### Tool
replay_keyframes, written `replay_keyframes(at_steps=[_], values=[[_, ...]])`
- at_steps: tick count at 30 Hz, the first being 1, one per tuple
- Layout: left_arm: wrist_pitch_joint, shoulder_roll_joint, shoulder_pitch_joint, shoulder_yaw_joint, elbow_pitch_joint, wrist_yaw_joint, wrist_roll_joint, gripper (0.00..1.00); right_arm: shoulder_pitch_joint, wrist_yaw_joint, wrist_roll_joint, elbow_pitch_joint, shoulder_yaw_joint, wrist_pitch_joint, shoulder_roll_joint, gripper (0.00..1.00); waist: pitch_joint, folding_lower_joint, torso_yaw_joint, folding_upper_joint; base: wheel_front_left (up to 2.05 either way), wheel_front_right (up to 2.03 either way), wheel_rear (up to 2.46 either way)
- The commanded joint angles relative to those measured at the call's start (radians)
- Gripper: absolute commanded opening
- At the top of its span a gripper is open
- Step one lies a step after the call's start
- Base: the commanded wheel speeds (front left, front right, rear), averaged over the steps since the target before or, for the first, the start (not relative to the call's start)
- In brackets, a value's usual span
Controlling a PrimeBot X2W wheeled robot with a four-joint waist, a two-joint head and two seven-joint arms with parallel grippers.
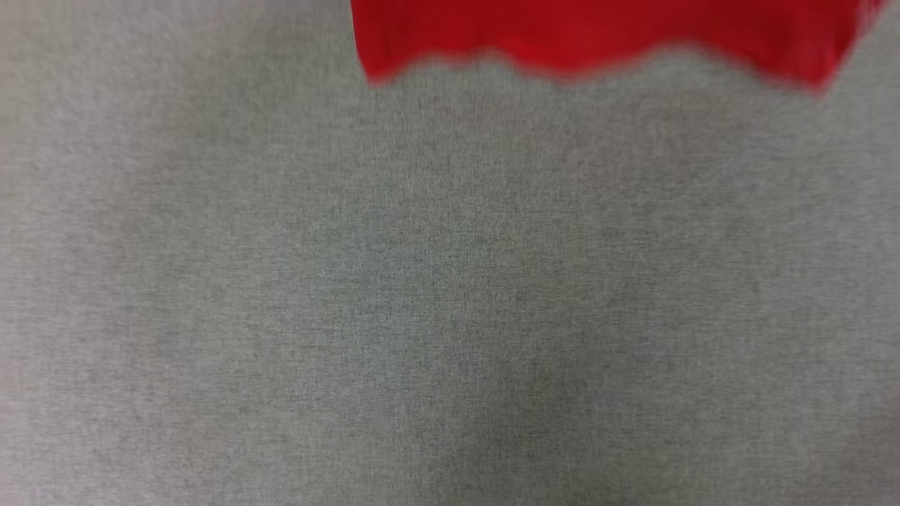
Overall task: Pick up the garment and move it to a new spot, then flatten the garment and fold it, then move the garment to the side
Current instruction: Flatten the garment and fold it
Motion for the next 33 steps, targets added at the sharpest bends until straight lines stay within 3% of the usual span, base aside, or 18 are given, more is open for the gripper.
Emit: replay_keyframes(at_steps=[1, 9, 16, 26, 33], values=[[-0.012, -0.012, -0.042, 0.007, 0.036, -0.008, 0.006, 0.00, -0.061, -0.002, -0.007, 0.037, 0.023, -0.008, 0.012, 0.00, 0.051, -0.0002, 0.005, 0.0000, 0.00, 0.00, 0.00], [-0.062, -0.051, -0.170, 0.005, 0.197, -0.037, 0.022, 0.00, -0.318, -0.002, -0.036, 0.258, 0.149, -0.045, 0.072, 0.00, 0.117, -0.0002, 0.017, 0.0000, 0.00, 0.00, 0.00], [-0.111, -0.056, -0.146, -0.006, 0.281, -0.052, 0.014, 0.00, -0.365, -0.002, -0.010, 0.387, 0.234, -0.101, 0.103, 0.00, 0.156, -0.0002, 0.026, 0.0000, 0.00, 0.00, 0.00], [-0.221, -0.026, 0.051, -0.019, 0.327, -0.069, -0.029, 0.00, -0.154, -0.002, 0.102, 0.459, 0.342, -0.232, 0.122, 0.00, 0.113, -0.0002, 0.017, 0.0000, 0.00, 0.00, 0.00], [-0.290, 0.030, 0.324, -0.023, 0.258, -0.050, -0.073, 0.00, 0.121, -0.002, 0.202, 0.383, 0.429, -0.319, 0.098, 0.00, 0.022, -0.0002, 0.017, 0.0000, 0.00, 0.00, 0.00]])
